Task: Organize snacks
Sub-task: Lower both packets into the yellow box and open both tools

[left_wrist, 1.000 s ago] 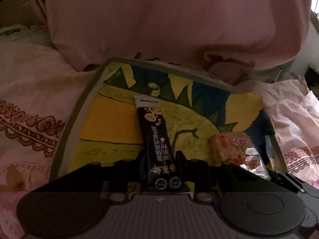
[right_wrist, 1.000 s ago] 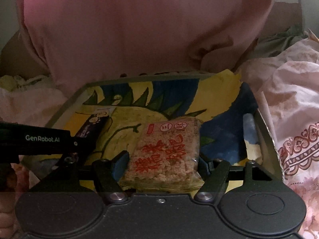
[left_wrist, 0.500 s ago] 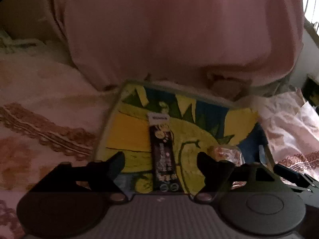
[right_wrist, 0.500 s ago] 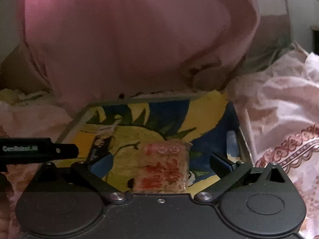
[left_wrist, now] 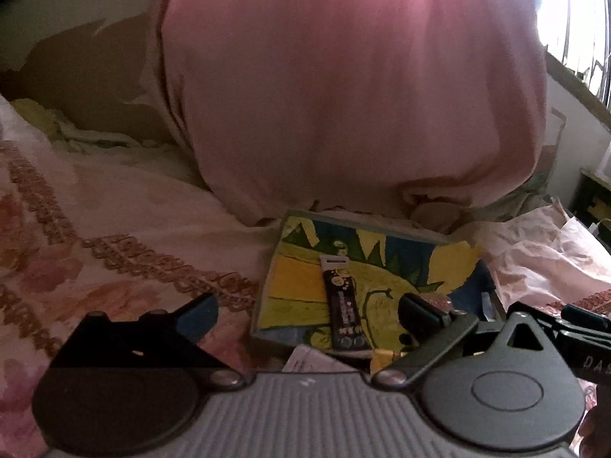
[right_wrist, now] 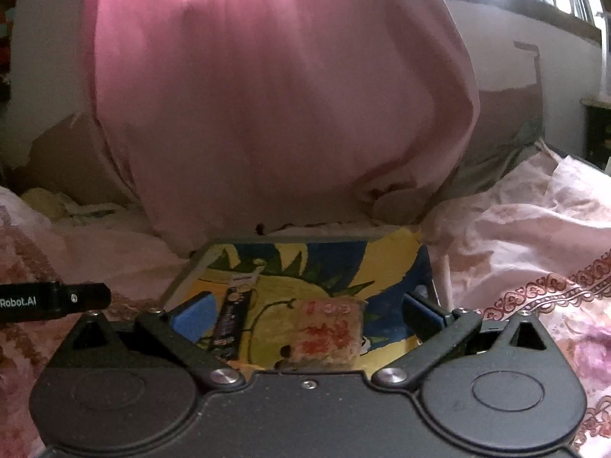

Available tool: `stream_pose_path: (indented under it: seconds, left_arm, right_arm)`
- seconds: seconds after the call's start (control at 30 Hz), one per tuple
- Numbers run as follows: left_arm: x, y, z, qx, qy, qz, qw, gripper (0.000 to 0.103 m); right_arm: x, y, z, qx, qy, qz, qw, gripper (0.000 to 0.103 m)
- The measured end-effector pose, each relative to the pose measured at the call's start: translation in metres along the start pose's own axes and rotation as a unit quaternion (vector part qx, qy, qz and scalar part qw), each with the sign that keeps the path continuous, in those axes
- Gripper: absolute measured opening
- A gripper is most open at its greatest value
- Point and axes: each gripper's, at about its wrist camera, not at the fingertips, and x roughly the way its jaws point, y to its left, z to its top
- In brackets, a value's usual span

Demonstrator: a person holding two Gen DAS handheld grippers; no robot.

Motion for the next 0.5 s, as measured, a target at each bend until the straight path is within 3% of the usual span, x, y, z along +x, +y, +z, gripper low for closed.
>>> stream_pose_path:
  seconds: [0.5]
  left_arm:
    - [-0.109,0.018,-0.043,0.018,-0.022,0.043,0.9986,0.103]
  right_arm:
    - [-0.100,0.039,-0.029,-0.038,-0.031,0.028,0.998,0.103]
